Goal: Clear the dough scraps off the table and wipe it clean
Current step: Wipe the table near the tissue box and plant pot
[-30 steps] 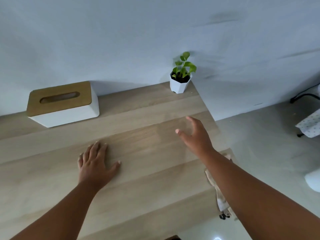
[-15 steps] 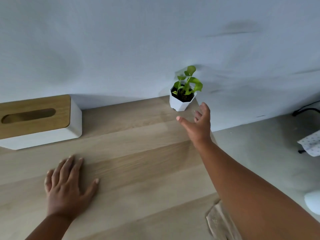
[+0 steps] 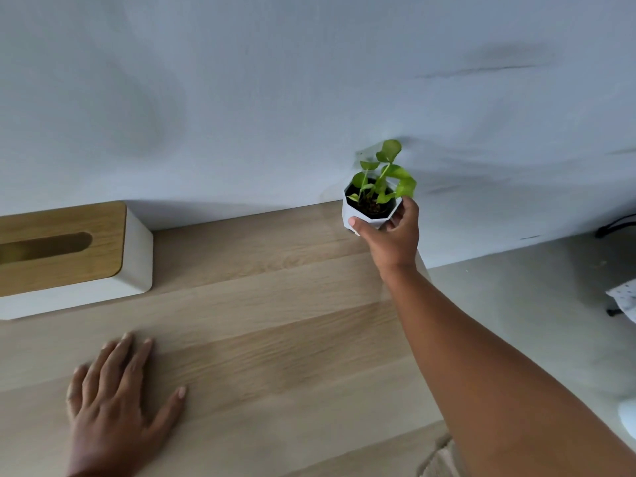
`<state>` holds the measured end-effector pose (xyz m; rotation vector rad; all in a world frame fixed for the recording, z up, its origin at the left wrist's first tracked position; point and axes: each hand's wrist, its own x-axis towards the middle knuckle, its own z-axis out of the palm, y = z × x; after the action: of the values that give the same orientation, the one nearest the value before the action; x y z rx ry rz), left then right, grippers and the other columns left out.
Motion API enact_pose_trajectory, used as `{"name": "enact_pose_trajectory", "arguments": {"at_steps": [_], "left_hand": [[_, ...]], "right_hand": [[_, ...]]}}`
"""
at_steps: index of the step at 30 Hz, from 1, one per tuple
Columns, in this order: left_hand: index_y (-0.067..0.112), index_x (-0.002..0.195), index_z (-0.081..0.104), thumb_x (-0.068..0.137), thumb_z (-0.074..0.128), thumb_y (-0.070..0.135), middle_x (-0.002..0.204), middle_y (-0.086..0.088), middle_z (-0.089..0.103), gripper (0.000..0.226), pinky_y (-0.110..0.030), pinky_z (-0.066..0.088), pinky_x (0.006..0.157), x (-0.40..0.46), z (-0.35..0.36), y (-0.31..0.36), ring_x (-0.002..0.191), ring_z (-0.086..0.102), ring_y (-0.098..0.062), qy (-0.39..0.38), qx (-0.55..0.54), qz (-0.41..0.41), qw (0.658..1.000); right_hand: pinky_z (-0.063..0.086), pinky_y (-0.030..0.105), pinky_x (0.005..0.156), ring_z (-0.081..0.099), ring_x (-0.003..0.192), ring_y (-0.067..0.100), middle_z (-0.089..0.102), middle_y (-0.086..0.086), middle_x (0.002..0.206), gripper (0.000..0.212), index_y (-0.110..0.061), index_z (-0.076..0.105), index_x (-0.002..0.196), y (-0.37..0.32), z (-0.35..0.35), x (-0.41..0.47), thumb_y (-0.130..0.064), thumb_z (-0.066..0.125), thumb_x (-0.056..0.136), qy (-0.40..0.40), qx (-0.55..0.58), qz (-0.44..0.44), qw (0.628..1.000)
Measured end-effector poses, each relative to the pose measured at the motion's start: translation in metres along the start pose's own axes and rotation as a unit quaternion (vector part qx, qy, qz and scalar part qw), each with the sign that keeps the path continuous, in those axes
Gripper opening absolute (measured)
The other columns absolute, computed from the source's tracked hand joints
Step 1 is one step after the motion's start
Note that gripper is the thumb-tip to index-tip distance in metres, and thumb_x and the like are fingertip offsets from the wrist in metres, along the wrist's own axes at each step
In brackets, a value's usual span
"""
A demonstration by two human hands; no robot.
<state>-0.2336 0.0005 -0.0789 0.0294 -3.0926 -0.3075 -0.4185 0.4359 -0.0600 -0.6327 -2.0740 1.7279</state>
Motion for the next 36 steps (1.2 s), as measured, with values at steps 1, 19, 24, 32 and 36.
{"name": "enact_pose_trajectory", "arguments": {"at_steps": [1, 19, 24, 32, 36], "left_hand": [[0.022, 0.149, 0.051, 0.070, 0.050, 0.077, 0.161, -0.010, 0.039, 0.097, -0.056, 0.021, 0.123, 0.000, 0.000, 0.000, 0.151, 0.033, -0.033, -0.002, 0.002, 0.000, 1.000], [0.017, 0.147, 0.052, 0.075, 0.049, 0.076, 0.159, -0.012, 0.041, 0.093, -0.058, 0.021, 0.123, -0.003, 0.004, -0.005, 0.151, 0.032, -0.035, 0.015, -0.009, 0.017, 1.000], [0.019, 0.147, 0.052, 0.077, 0.047, 0.076, 0.160, -0.010, 0.040, 0.090, -0.056, 0.018, 0.124, -0.005, 0.003, -0.007, 0.153, 0.029, -0.032, 0.010, -0.010, 0.014, 1.000], [0.021, 0.151, 0.049, 0.081, 0.044, 0.078, 0.164, -0.007, 0.035, 0.091, -0.056, 0.014, 0.126, -0.007, -0.002, -0.010, 0.156, 0.021, -0.028, -0.014, -0.026, 0.015, 0.999], [0.020, 0.150, 0.051, 0.082, 0.045, 0.077, 0.165, -0.008, 0.035, 0.089, -0.057, 0.014, 0.126, -0.010, -0.009, -0.016, 0.157, 0.020, -0.028, -0.029, -0.052, 0.033, 0.998]], "right_hand": [[0.056, 0.027, 0.097, 0.067, 0.114, 0.002, 0.068, -0.009, 0.125, 0.092, -0.028, 0.052, 0.133, 0.000, 0.000, 0.000, -0.027, 0.100, 0.055, 0.000, 0.001, 0.000, 1.000], [0.051, 0.014, 0.092, 0.062, 0.118, -0.003, 0.063, -0.014, 0.130, 0.084, -0.052, 0.051, 0.122, -0.033, 0.004, -0.050, -0.028, 0.100, 0.058, -0.028, -0.005, -0.066, 0.997], [0.055, 0.024, 0.098, 0.063, 0.120, 0.004, 0.064, -0.009, 0.132, 0.090, -0.031, 0.054, 0.135, -0.037, 0.017, -0.072, -0.029, 0.099, 0.057, -0.043, -0.007, -0.069, 0.997], [0.056, 0.037, 0.102, 0.064, 0.121, 0.009, 0.064, -0.004, 0.133, 0.091, -0.025, 0.054, 0.136, -0.045, 0.048, -0.112, -0.030, 0.099, 0.056, -0.049, -0.008, -0.064, 0.997], [0.056, 0.037, 0.101, 0.065, 0.119, 0.007, 0.065, -0.006, 0.132, 0.091, -0.025, 0.055, 0.135, -0.049, 0.071, -0.131, -0.031, 0.098, 0.055, -0.059, -0.010, -0.063, 0.996]]}}
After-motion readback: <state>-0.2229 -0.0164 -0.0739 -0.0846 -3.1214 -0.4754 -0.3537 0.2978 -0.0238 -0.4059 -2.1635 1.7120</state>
